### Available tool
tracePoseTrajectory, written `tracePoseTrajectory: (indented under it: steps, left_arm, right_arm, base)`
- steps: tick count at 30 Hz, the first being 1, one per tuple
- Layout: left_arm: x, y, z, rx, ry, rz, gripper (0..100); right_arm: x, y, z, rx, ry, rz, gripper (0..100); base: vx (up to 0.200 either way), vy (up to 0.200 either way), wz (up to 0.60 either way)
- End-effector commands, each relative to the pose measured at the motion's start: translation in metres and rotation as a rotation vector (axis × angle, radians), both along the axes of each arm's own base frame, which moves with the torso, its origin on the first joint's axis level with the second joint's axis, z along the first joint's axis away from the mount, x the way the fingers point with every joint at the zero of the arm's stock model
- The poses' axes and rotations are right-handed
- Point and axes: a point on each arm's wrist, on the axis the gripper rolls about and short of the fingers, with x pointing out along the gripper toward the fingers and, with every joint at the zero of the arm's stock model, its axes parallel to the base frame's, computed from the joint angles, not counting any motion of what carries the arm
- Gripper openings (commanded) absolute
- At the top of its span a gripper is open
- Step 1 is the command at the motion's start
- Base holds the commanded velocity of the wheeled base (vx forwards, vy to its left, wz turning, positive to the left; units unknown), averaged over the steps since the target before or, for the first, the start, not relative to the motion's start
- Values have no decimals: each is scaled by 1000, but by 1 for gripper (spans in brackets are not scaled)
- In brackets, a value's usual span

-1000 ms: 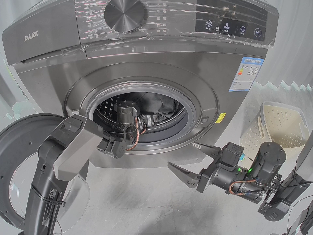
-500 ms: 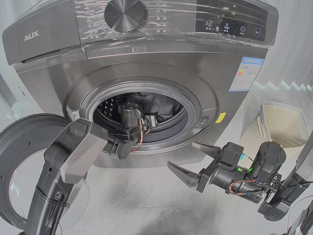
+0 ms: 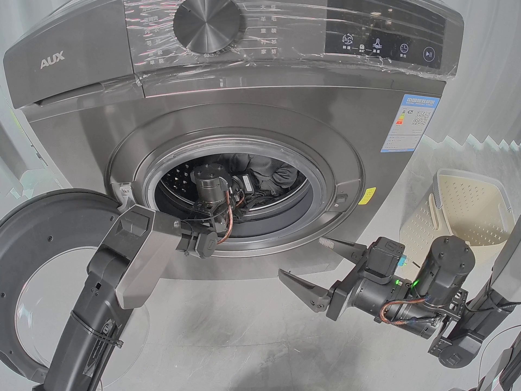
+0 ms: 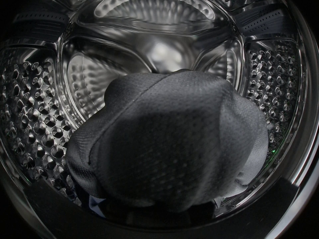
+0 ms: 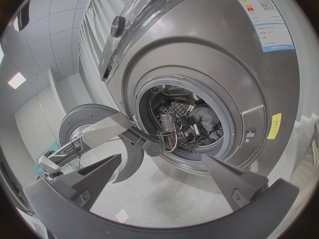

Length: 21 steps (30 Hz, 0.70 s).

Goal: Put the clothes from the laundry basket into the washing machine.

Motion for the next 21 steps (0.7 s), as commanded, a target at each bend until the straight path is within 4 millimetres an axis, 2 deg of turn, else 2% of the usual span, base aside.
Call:
tracePoseTrajectory:
  steps: [1,4,5,9,20,21]
  left_arm:
    - [3,4,-6,3,5,12,0]
    - [2,1,-7,6,7,6,0]
    - [0,-3,-7,5,12,-2,100]
    - [-8,-13,8,-27,9,-29,100]
    - [-37,-10,33,-15,80,-52,100]
    - [-47,-11,36,-4,101,-65,100]
  right_arm:
    - [1,1,-2,-3,4,-1,100]
    - [1,1,-1,-2,3,0,100]
    - [0,0,-1,-2,3,0,100]
    - [0,0,-1,-2,3,0,100]
    - [1,1,0,1,0,0,100]
    - [1,0,0,1,0,-1,100]
  base:
    - [0,0,0]
    - [0,0,0]
    - [0,0,0]
    - [0,0,0]
    - [0,0,0]
    - [0,0,0]
